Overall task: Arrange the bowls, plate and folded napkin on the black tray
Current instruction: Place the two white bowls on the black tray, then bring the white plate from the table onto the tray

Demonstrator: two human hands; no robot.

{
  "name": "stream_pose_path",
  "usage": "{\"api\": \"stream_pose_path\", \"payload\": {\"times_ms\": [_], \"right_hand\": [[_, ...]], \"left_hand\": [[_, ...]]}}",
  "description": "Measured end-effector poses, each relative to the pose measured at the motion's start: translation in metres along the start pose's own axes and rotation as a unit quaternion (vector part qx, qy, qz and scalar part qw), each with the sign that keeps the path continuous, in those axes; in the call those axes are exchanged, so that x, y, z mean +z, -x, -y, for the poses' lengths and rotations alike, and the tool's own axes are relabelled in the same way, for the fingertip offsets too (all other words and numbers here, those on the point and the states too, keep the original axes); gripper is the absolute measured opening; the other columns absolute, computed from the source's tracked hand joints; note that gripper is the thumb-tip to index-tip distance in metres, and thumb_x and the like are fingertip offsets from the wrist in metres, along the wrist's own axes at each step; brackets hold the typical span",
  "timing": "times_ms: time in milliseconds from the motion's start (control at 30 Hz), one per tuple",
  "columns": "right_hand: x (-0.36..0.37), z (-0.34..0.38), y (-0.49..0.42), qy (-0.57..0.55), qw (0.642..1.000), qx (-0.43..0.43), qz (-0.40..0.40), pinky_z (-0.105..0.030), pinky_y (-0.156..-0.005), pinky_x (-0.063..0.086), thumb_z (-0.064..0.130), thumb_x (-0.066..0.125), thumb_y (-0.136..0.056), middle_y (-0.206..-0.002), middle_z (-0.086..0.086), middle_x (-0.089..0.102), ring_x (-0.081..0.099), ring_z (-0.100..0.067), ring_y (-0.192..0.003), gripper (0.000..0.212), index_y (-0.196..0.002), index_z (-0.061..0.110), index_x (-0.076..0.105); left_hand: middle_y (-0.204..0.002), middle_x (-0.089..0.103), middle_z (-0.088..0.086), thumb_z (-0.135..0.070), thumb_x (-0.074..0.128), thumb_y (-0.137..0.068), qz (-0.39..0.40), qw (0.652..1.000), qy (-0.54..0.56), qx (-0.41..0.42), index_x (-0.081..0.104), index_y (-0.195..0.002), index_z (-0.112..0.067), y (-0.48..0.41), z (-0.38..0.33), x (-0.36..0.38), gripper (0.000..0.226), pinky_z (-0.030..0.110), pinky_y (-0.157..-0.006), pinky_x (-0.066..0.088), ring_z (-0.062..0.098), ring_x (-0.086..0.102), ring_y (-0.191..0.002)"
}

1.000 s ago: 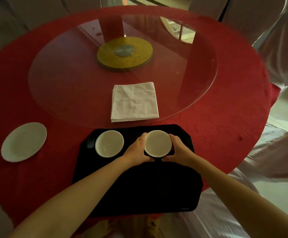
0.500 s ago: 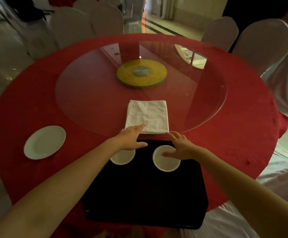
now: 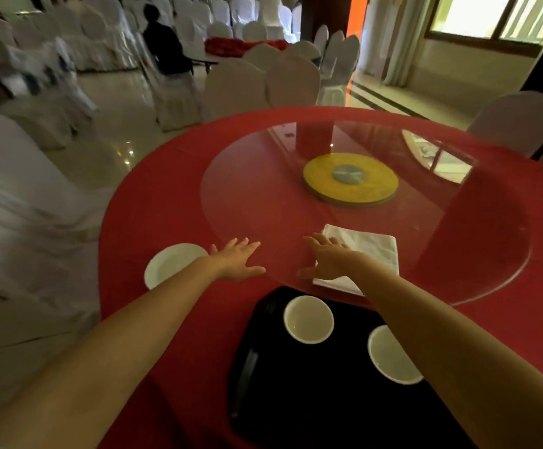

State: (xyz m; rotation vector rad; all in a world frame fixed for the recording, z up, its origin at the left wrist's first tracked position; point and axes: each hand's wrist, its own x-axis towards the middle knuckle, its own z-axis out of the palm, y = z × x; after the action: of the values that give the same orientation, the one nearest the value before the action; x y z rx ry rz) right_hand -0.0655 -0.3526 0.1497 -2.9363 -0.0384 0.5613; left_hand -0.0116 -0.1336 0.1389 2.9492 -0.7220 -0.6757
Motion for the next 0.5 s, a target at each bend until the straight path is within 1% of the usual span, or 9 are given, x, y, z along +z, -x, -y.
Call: {"api": "stream_pose_path", "payload": {"times_ms": [100, 233, 367, 500], "right_hand": [[-0.015, 0.036, -0.029, 0.007, 1.000, -0.003, -0.003, -0.053, -0.114, 0.013, 0.059, 0.055, -0.080, -0.157, -0.003, -0.002, 0.004, -0.036, -0.142, 0.091, -0.146, 0.025, 0.002], [-0.021, 0.087, -0.066, 0.011, 0.999, -0.019, -0.027, -0.056, -0.115, 0.007, 0.059, 0.055, -0.080, -0.157, -0.002, -0.005, 0.000, -0.033, -0.142, 0.092, -0.146, 0.026, 0.000], [-0.001, 0.131, -0.102, 0.010, 0.997, -0.040, -0.059, -0.057, -0.115, 0.003, 0.058, 0.056, -0.080, -0.157, -0.003, -0.006, -0.004, -0.033, -0.143, 0.094, -0.146, 0.025, -0.002], [0.036, 0.170, -0.136, 0.004, 0.997, -0.055, -0.060, -0.056, -0.115, 0.002, 0.061, 0.053, -0.080, -0.157, -0.005, -0.009, -0.005, -0.033, -0.143, 0.095, -0.146, 0.024, -0.004]], "left_hand": [[-0.160, -0.005, 0.001, -0.061, 0.037, -0.088, -0.016, 1.000, 0.007, -0.016, -0.002, -0.147, -0.031, -0.002, 0.044, -0.012, 0.076, 0.064, -0.113, -0.002, 0.024, -0.009, -0.146], [-0.159, -0.007, 0.000, -0.065, 0.032, -0.087, -0.066, 0.997, 0.005, -0.049, -0.005, -0.146, -0.033, -0.006, 0.104, -0.020, 0.077, 0.066, -0.110, -0.004, 0.024, -0.010, -0.146], [-0.159, -0.009, 0.002, -0.068, 0.025, -0.086, -0.098, 0.993, -0.015, -0.060, -0.008, -0.146, -0.031, -0.011, 0.160, -0.010, 0.078, 0.066, -0.110, -0.003, 0.025, -0.012, -0.146], [-0.159, -0.009, 0.002, -0.068, 0.027, -0.086, -0.096, 0.992, 0.011, -0.077, -0.006, -0.146, -0.031, -0.017, 0.213, 0.017, 0.079, 0.065, -0.110, -0.004, 0.025, -0.012, -0.146]]}}
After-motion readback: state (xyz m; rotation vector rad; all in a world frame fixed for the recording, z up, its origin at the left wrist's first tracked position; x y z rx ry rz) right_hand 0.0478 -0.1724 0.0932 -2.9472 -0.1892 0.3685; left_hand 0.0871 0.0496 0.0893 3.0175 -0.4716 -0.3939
